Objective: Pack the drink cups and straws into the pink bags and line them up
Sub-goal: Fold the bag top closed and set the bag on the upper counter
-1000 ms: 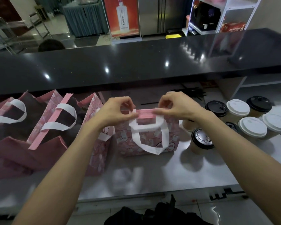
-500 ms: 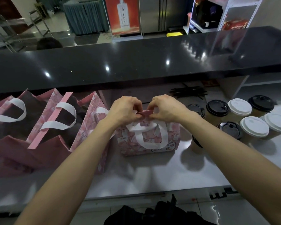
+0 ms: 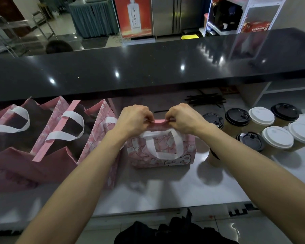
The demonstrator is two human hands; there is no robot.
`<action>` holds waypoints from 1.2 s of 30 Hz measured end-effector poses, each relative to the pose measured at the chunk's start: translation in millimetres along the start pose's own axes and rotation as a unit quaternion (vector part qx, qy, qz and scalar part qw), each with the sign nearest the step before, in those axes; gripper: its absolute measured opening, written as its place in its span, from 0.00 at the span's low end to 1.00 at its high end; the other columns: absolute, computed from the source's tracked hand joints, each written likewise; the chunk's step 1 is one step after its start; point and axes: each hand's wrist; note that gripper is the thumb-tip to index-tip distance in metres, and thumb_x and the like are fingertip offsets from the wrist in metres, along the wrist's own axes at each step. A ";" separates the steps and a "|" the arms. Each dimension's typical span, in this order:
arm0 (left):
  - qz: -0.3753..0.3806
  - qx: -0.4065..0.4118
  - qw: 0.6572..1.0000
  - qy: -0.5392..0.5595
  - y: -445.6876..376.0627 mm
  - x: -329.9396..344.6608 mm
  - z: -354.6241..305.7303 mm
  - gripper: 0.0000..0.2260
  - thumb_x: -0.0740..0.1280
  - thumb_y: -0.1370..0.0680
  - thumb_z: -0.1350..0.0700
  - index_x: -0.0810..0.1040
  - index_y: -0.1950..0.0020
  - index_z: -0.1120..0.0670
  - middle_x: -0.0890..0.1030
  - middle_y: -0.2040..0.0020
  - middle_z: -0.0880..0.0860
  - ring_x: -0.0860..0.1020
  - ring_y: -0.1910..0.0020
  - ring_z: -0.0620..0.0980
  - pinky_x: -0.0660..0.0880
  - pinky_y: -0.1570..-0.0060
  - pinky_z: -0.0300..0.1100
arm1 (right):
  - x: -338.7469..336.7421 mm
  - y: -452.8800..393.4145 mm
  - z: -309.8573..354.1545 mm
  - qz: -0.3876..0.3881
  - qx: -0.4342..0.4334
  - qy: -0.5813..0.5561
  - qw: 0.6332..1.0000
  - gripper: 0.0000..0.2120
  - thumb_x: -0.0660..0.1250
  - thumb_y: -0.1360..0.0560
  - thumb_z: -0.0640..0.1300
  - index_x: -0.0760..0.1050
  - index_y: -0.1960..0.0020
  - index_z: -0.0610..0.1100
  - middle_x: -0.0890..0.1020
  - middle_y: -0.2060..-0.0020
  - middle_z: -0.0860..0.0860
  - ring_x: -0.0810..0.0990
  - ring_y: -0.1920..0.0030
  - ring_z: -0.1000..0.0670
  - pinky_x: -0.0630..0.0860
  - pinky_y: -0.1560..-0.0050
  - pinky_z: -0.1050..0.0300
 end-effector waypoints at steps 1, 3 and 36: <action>-0.001 -0.002 1.000 0.000 0.9 2.0 -0.3 0.03 0.79 0.23 0.46 0.90 0.51 0.43 0.84 0.54 0.42 0.83 0.50 0.49 0.79 0.51 0.50 | 2.5 0.1 -0.1 0.004 -0.001 -0.001 1.000 0.05 0.75 0.22 0.44 0.89 0.49 0.46 0.87 0.55 0.51 0.84 0.51 0.45 0.80 0.48 0.49; 0.016 -0.030 0.999 0.034 2.2 2.1 6.0 0.07 0.80 0.24 0.44 0.89 0.49 0.42 0.84 0.53 0.41 0.82 0.49 0.46 0.78 0.49 0.48 | 1.4 2.1 -3.3 0.020 0.021 -0.026 0.999 0.10 0.77 0.23 0.54 0.88 0.45 0.50 0.86 0.51 0.54 0.83 0.49 0.49 0.80 0.47 0.50; 0.084 -0.052 0.995 0.026 10.8 -28.6 66.3 0.15 0.80 0.25 0.65 0.90 0.47 0.44 0.85 0.57 0.38 0.81 0.55 0.35 0.74 0.55 0.33 | -22.1 24.5 -49.0 0.045 0.049 0.041 0.997 0.08 0.70 0.19 0.40 0.85 0.41 0.45 0.81 0.49 0.51 0.79 0.46 0.46 0.76 0.45 0.49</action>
Point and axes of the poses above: each hand's wrist, its own y-axis away from the middle knuckle, its own x-axis out of the palm, z = x × y
